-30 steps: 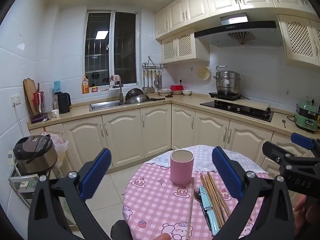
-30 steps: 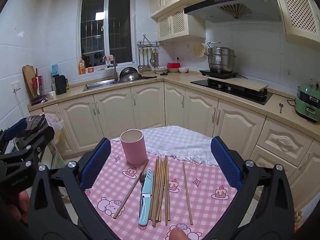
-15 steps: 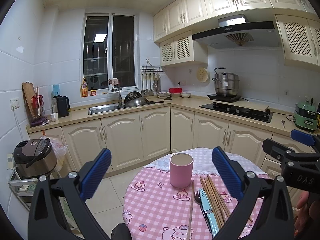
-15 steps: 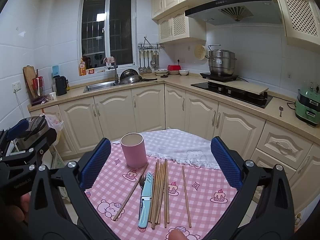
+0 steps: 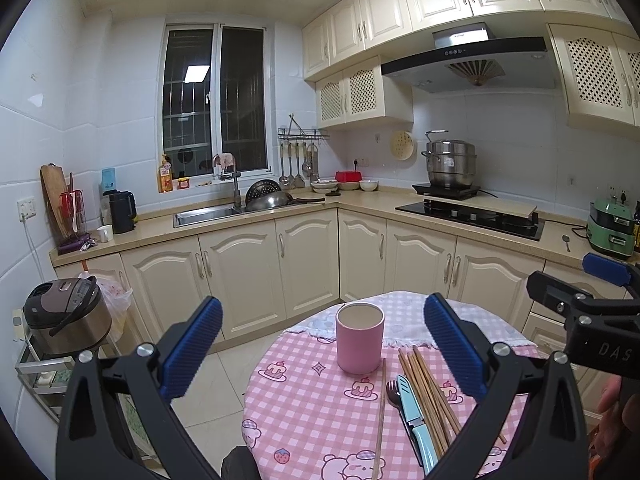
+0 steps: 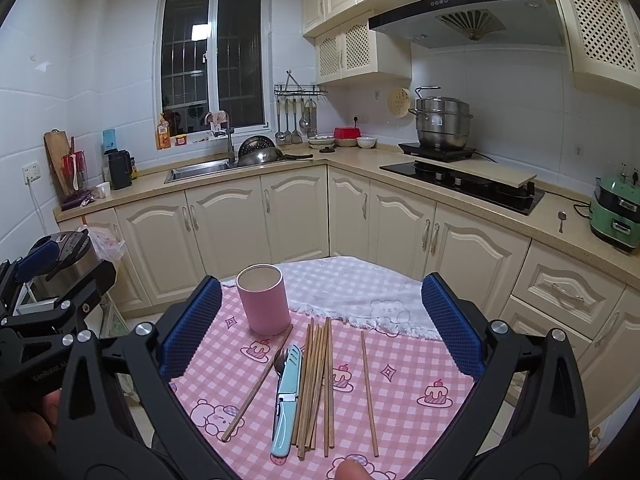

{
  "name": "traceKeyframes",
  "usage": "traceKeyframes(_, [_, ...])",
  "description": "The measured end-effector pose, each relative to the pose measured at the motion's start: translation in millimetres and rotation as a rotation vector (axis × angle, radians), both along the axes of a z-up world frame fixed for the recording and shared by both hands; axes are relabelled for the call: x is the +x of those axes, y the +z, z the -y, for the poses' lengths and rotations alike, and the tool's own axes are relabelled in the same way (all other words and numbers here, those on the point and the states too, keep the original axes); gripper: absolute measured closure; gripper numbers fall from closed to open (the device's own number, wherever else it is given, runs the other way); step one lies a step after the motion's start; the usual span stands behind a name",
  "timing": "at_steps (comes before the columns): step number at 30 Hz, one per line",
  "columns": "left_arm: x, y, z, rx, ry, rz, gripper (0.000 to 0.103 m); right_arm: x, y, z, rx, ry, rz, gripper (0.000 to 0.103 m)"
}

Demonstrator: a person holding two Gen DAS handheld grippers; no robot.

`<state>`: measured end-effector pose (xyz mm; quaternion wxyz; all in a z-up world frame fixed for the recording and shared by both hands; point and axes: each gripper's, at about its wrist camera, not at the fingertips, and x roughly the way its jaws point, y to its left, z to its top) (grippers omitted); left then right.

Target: Organize utensils

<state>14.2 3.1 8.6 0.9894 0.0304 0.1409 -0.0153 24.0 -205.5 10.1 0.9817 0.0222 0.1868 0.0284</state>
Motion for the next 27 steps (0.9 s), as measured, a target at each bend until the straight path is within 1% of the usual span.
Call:
traceKeyframes(7, [17, -14, 5, 0.008, -0.010, -0.045, 0.004, 9, -10, 6, -0.009, -0.002, -0.025, 0.005])
traceKeyframes(14, [47, -39, 8, 0.013, -0.013, -0.125, 0.004, 32, -27, 11, -0.023, -0.002, -0.094, 0.005])
traceKeyframes(19, [74, -66, 6, 0.017, -0.018, -0.216, 0.004, 61, -51, 23, -0.029, 0.001, -0.193, 0.005])
traceKeyframes(22, [96, -88, 6, 0.026, -0.026, -0.294, 0.004, 83, -72, 33, -0.028, 0.005, -0.279, 0.005])
traceKeyframes(23, [105, -97, 7, 0.030, -0.031, -0.333, 0.004, 89, -78, 35, -0.027, 0.004, -0.303, 0.005])
traceKeyframes(27, [133, -130, 15, 0.056, -0.066, -0.450, 0.004, 115, -114, 45, -0.031, 0.013, -0.434, 0.005])
